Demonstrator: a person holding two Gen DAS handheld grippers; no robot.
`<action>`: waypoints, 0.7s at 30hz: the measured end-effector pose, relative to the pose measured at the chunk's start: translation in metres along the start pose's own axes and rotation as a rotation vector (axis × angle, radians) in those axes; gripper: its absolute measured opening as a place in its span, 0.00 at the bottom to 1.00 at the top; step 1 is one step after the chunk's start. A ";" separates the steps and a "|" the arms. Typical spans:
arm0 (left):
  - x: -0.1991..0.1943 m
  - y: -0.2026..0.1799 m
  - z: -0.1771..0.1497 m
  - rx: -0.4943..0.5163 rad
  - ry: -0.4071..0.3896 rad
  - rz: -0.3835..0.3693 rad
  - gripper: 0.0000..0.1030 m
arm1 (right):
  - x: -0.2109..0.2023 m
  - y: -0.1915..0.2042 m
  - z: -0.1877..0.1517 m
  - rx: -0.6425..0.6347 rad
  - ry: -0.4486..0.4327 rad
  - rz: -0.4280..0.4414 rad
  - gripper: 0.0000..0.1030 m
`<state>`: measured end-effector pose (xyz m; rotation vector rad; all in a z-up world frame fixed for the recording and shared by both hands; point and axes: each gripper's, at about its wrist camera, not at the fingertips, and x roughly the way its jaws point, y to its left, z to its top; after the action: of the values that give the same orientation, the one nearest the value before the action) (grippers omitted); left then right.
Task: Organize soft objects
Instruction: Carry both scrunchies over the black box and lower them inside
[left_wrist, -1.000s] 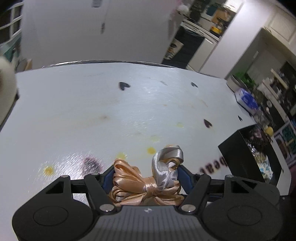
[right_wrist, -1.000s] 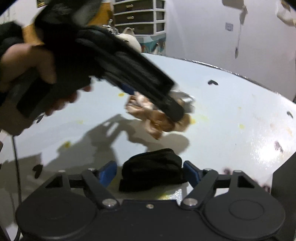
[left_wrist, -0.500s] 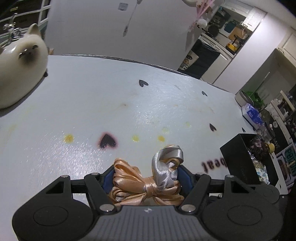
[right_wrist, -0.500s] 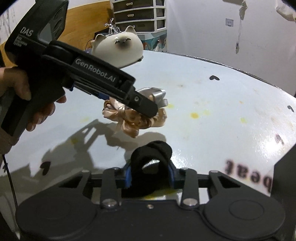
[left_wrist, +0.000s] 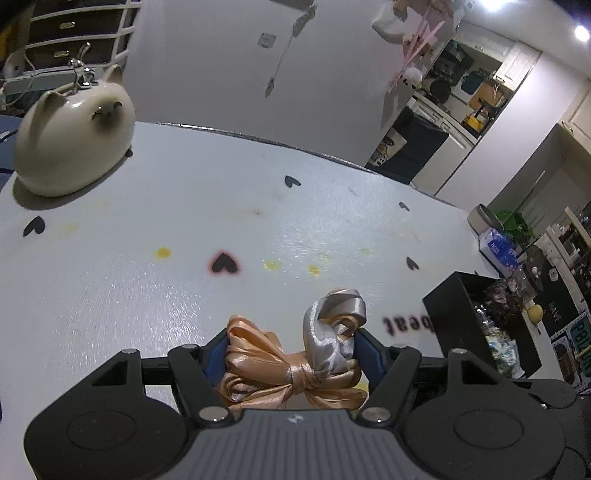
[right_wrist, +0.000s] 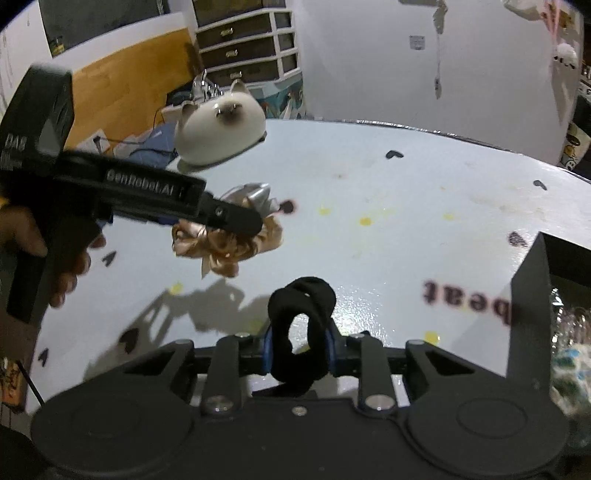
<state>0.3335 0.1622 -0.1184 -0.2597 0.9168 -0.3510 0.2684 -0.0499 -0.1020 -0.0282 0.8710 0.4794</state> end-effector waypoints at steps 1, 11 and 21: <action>-0.004 -0.003 -0.002 -0.002 -0.006 0.001 0.67 | -0.005 0.000 -0.001 0.005 -0.006 0.002 0.26; -0.035 -0.043 -0.022 -0.019 -0.068 0.021 0.67 | -0.061 -0.012 -0.010 0.022 -0.120 -0.008 0.25; -0.039 -0.100 -0.033 -0.025 -0.106 0.041 0.67 | -0.108 -0.062 -0.023 0.076 -0.172 -0.010 0.26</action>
<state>0.2663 0.0840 -0.0728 -0.2797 0.8211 -0.2853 0.2190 -0.1529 -0.0477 0.0778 0.7192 0.4321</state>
